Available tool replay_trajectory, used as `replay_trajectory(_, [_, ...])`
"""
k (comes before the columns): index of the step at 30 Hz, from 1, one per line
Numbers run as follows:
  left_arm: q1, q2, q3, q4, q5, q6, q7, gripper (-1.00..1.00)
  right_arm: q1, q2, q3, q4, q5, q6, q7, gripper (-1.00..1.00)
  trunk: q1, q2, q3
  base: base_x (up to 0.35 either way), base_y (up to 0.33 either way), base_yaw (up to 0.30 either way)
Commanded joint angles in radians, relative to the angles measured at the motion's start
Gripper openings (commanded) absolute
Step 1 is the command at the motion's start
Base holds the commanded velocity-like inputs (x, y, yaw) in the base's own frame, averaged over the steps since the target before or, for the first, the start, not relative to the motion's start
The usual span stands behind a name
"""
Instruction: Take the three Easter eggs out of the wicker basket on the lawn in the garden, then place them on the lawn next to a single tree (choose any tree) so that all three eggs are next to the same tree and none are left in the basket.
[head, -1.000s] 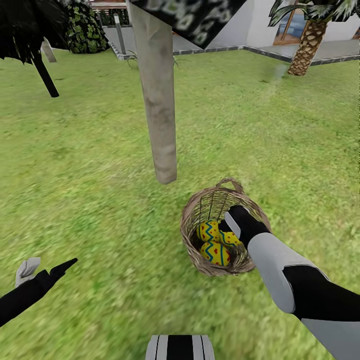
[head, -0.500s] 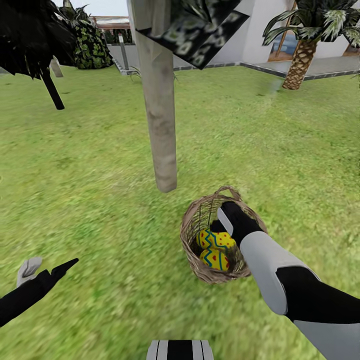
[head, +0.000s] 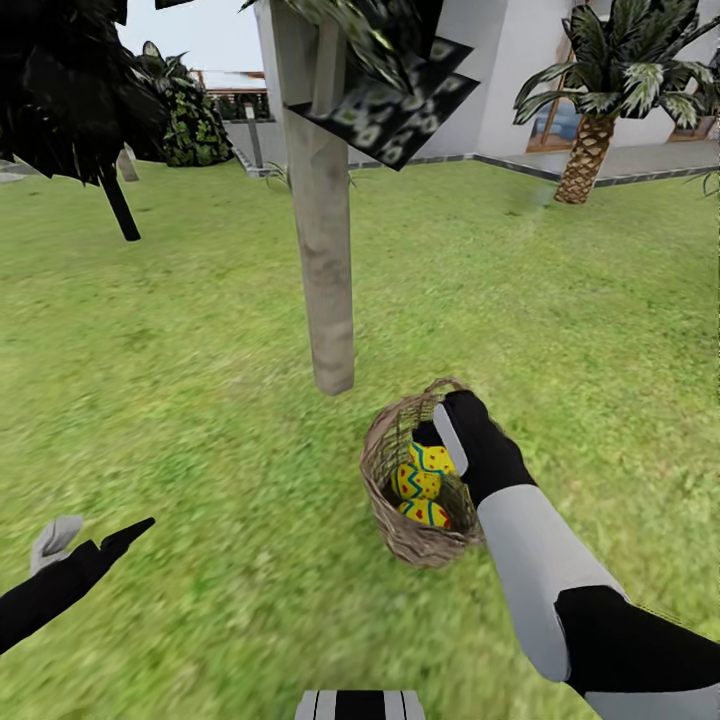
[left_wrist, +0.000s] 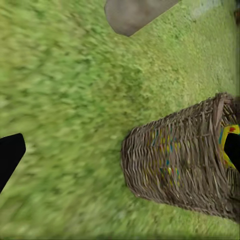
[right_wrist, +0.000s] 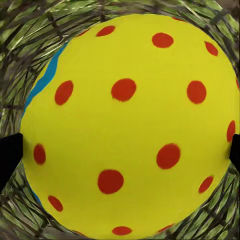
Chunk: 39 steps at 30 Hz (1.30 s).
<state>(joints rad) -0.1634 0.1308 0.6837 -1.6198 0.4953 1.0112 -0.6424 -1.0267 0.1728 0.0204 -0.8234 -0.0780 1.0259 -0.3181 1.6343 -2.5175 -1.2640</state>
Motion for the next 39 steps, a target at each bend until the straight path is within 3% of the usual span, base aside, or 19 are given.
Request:
replay_trajectory(1, [-0.001, 0.0, 0.001, 0.0, -0.004, 0.003, -0.006, 1.0, 0.015, -0.001, 0.002, -0.042, -0.009, 0.003, -0.01, -1.0, -0.001, 0.0, 0.003, -0.013, 0.0, 0.0])
replay_trajectory(5, [-0.001, -0.001, -0.002, 0.0, -0.004, 0.001, -0.007, 1.0, 0.115, -0.002, 0.008, -0.267, -0.009, -0.012, -0.009, -1.0, -0.002, 0.001, 0.019, -0.003, 0.0, 0.0])
replay_trajectory(7, [-0.001, -0.002, -0.003, 0.0, -0.004, -0.001, -0.009, 1.0, 0.152, -0.003, 0.063, -0.391, -0.008, -0.027, -0.008, -1.0, -0.003, 0.001, 0.023, 0.0, 0.0, 0.0])
replay_trajectory(9, [-0.001, -0.003, -0.002, 0.001, -0.004, -0.003, -0.009, 1.0, 0.165, -0.004, 0.145, -0.444, -0.008, -0.063, -0.011, -1.0, -0.003, 0.001, 0.023, 0.0, 0.0, 0.0])
replay_trajectory(11, [-0.001, -0.003, 0.0, 0.001, -0.004, -0.004, -0.008, 1.0, 0.169, -0.002, 0.246, -0.458, -0.007, -0.099, -0.017, -1.0, -0.003, 0.001, 0.023, 0.0, 0.0, 0.0])
replay_trajectory(13, [-0.001, -0.002, 0.001, 0.001, -0.004, -0.005, -0.008, 1.0, 0.17, 0.0, 0.292, -0.462, -0.007, -0.112, -0.022, -1.0, -0.003, 0.001, 0.023, 0.0, 0.0, 0.0])
replay_trajectory(17, [-0.001, -0.004, 0.001, 0.002, -0.003, -0.006, -0.011, 1.0, 0.171, 0.002, 0.316, -0.474, -0.009, -0.164, -0.024, -1.0, -0.003, 0.001, 0.023, 0.0, 0.0, 0.0])
replay_trajectory(19, [-0.001, -0.006, 0.001, 0.003, -0.003, -0.006, -0.012, 1.0, 0.171, 0.002, 0.362, -0.462, -0.012, -0.199, -0.024, -1.0, -0.003, 0.001, 0.023, 0.0, 0.0, 0.0])
replay_trajectory(20, [-0.001, -0.006, 0.001, 0.003, -0.003, -0.006, -0.012, 1.0, 0.171, 0.002, 0.378, -0.457, -0.023, -0.208, -0.024, -1.0, -0.003, 0.001, 0.023, 0.0, 0.0, 0.0])
replay_trajectory(22, [-0.001, -0.006, 0.0, 0.003, -0.002, -0.006, -0.014, 1.0, 0.171, 0.002, 0.406, -0.448, -0.093, -0.233, -0.025, -1.0, -0.003, 0.001, 0.023, 0.0, 0.0, 0.027])
replay_trajectory(24, [-0.001, -0.006, -0.001, 0.005, -0.002, -0.006, -0.015, 1.0, 0.171, 0.002, 0.434, -0.441, -0.13, -0.245, -0.028, -1.0, -0.003, 0.001, 0.023, 0.0, 0.0, 0.179])
replay_trajectory(31, [-0.001, -0.007, -0.001, 0.006, -0.002, -0.007, -0.016, 1.0, 0.171, 0.002, 0.46, -0.42, -0.149, -0.25, -0.073, -1.0, -0.003, 0.001, 0.026, 0.0, 0.012, 0.253])
replay_trajectory(39, [-0.001, -0.006, -0.005, 0.006, -0.001, -0.008, -0.017, 1.0, 0.171, 0.002, 0.481, -0.419, -0.157, -0.25, -0.079, -1.0, -0.003, 0.001, 0.03, 0.0, 0.271, 0.262])
